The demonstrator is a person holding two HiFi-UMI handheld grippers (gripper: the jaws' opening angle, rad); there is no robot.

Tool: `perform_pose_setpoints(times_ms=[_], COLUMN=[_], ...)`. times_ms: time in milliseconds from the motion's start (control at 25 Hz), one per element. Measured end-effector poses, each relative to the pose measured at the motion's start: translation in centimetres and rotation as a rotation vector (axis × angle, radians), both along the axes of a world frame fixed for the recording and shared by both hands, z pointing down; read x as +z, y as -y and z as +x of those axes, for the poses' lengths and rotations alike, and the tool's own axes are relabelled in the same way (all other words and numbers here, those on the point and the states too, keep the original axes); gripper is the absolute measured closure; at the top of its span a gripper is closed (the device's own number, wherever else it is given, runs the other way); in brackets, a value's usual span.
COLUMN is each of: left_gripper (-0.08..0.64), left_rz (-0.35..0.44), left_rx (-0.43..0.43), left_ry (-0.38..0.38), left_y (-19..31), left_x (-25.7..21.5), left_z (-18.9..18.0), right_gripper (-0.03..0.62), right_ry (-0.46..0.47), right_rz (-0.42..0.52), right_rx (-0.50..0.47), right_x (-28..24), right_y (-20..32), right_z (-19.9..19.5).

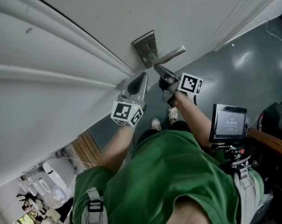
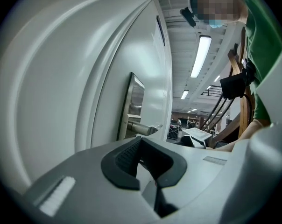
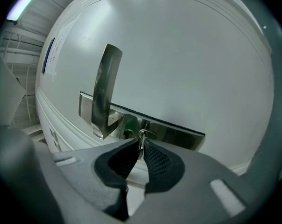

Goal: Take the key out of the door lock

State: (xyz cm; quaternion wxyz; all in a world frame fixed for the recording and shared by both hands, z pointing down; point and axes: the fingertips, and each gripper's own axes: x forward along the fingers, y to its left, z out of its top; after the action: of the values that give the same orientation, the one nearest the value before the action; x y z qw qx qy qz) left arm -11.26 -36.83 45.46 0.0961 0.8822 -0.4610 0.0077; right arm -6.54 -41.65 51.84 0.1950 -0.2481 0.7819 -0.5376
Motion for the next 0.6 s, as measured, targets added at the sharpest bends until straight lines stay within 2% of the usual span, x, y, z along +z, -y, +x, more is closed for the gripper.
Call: perform_pose_setpoints(times_ms=[240,320,480,600], left_gripper=[0.554,0.513,0.492,0.485], left_rz=[0.063,0.082,0.097,0.151], left_rx=[0.054,0.067,0.046,0.026], left_ry=[0.077,0.106,0.139,0.236], left_y=[1.7,2.2,3.1,3.3], left_x=[-1.3,-1.8,-2.3,-3.2], left_z=[0.8,1.1,0.8,0.6], right_gripper=[0.555,0.555,0.555,0.554], right_ry=[-0.006,-0.014,-0.02,-0.039], right_rz=[-0.062,-0.026,-0.005,-0.034], right_rx=[-0.006,-0.015,-0.024,-0.02], right_x=[1.2,1.0,1.0,1.5], right_y=[-0.1,0.2,0.2,0.0], right_z=[-0.7,-1.0,-1.2,-1.3])
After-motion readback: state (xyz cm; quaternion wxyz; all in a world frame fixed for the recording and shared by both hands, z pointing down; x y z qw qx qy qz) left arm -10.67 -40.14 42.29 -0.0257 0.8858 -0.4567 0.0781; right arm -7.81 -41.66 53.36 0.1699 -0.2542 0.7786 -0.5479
